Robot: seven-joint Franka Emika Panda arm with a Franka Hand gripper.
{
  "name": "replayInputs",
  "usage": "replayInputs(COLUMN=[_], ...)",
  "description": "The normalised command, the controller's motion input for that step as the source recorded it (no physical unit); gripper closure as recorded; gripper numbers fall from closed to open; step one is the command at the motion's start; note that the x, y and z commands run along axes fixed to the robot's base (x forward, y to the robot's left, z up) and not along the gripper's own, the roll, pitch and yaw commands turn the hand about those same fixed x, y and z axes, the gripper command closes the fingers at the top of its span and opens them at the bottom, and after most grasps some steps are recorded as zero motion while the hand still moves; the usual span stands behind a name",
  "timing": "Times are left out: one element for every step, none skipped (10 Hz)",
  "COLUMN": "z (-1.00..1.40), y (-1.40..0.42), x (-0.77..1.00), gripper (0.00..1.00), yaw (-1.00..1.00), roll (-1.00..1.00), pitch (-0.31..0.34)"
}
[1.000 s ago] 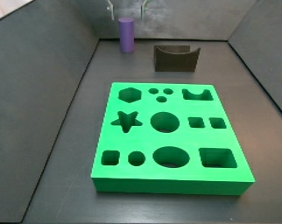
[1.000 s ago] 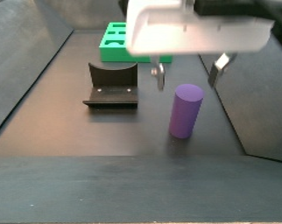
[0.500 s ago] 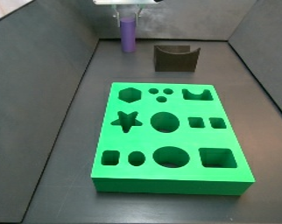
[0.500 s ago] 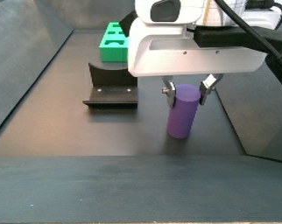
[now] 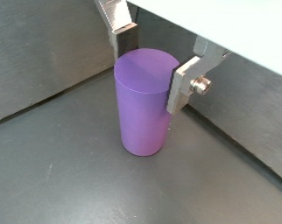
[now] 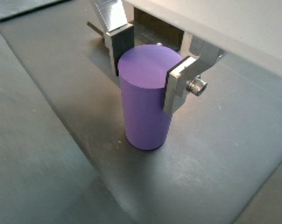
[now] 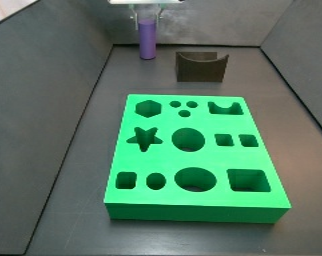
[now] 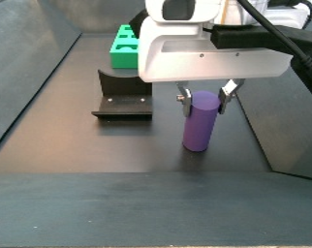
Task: Pick up the round object. Move up. Move to above the board. Insert the round object.
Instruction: Pick up the round object, then move up, then move to above the board.
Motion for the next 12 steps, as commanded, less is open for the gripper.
replayInputs(z=[0.0, 0.0, 0.0, 0.0, 0.0, 0.83, 0.83, 0.73, 0.54, 0.42, 0.19, 1.0], y=[0.0, 0.0, 0.0, 0.0, 0.0, 0.0, 0.05, 0.03, 0.02, 0.01, 0.01, -0.22], x=[0.0, 0.0, 0.0, 0.0, 0.0, 0.0, -0.06, -0.08, -0.05, -0.04, -0.02, 0.05], gripper=[1.0, 1.0, 1.0, 1.0, 1.0, 1.0, 1.0, 1.0, 1.0, 1.0, 1.0, 1.0], yaw=[0.0, 0.0, 0.0, 0.0, 0.0, 0.0, 0.0, -0.01, -0.01, -0.01, -0.02, -0.26], roll=[0.0, 0.0, 0.0, 0.0, 0.0, 0.0, -0.01, -0.01, -0.01, -0.01, -0.01, 0.15], pitch=[0.0, 0.0, 0.0, 0.0, 0.0, 0.0, 0.03, 0.052, 0.047, 0.045, 0.046, -0.215])
